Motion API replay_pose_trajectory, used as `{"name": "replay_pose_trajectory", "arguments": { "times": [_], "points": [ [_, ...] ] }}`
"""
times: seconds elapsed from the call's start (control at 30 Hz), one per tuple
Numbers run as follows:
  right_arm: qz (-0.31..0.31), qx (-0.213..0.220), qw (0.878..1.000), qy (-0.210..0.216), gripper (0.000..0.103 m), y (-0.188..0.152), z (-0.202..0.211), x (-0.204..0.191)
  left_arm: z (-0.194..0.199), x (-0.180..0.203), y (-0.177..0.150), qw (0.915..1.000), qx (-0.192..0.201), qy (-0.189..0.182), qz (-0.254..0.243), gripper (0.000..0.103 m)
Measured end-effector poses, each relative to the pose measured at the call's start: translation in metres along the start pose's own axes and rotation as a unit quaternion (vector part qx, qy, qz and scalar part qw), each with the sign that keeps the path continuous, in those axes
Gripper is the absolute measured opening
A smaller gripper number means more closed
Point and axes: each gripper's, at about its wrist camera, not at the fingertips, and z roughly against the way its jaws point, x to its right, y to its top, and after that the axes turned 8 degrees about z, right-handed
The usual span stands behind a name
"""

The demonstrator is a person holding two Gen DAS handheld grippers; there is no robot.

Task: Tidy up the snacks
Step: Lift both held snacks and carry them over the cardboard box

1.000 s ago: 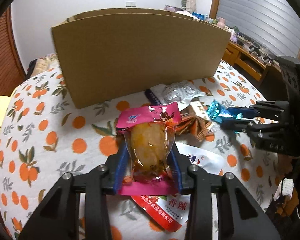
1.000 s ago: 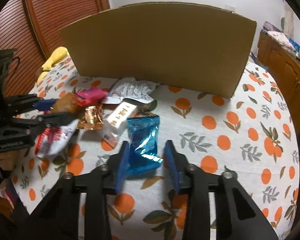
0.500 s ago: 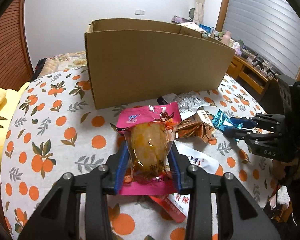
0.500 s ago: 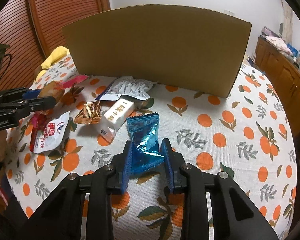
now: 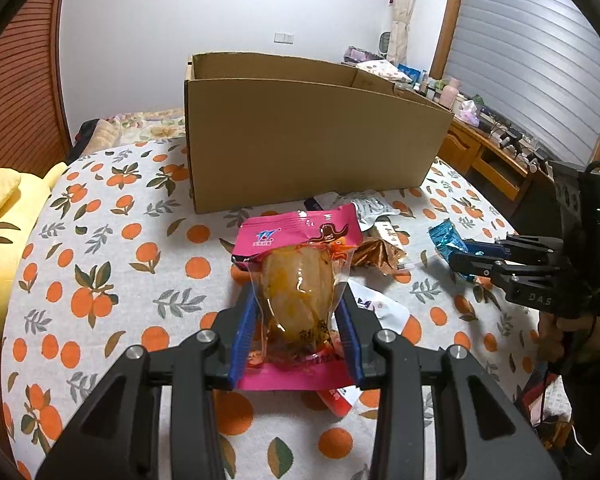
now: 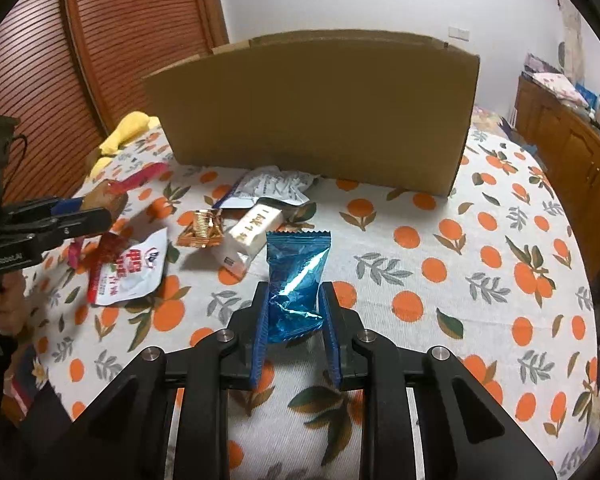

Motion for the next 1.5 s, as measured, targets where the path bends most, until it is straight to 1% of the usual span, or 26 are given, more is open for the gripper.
{"name": "replay_pose_trajectory", "arguments": {
  "times": [0.43, 0.57, 0.87, 1.27, 1.5],
  "points": [
    [-0.003, 0.036, 0.999, -0.006, 0.023, 0.003, 0.033, -0.004, 0.018, 0.013, 0.009, 0.9995, 0.024, -0.007, -0.016, 0.037],
    [-0.011, 0.053, 0.999, -0.006, 0.023, 0.008, 0.045, 0.000, 0.025, 0.020, 0.013, 0.9992, 0.032, -0.011, -0.022, 0.037],
    [0.002, 0.085, 0.996, -0.018, 0.023, 0.022, 0.074, -0.003, 0.045, 0.030, 0.024, 0.9978, 0.054, -0.016, -0.036, 0.037],
    [0.017, 0.108, 0.994, -0.024, 0.023, 0.035, 0.097, -0.009, 0.062, 0.038, 0.038, 0.9960, 0.076, -0.016, -0.046, 0.037],
    [0.026, 0.116, 0.993, -0.026, 0.023, 0.049, 0.100, -0.004, 0.060, 0.040, 0.056, 0.9947, 0.090, -0.019, -0.047, 0.037]
  ]
}}
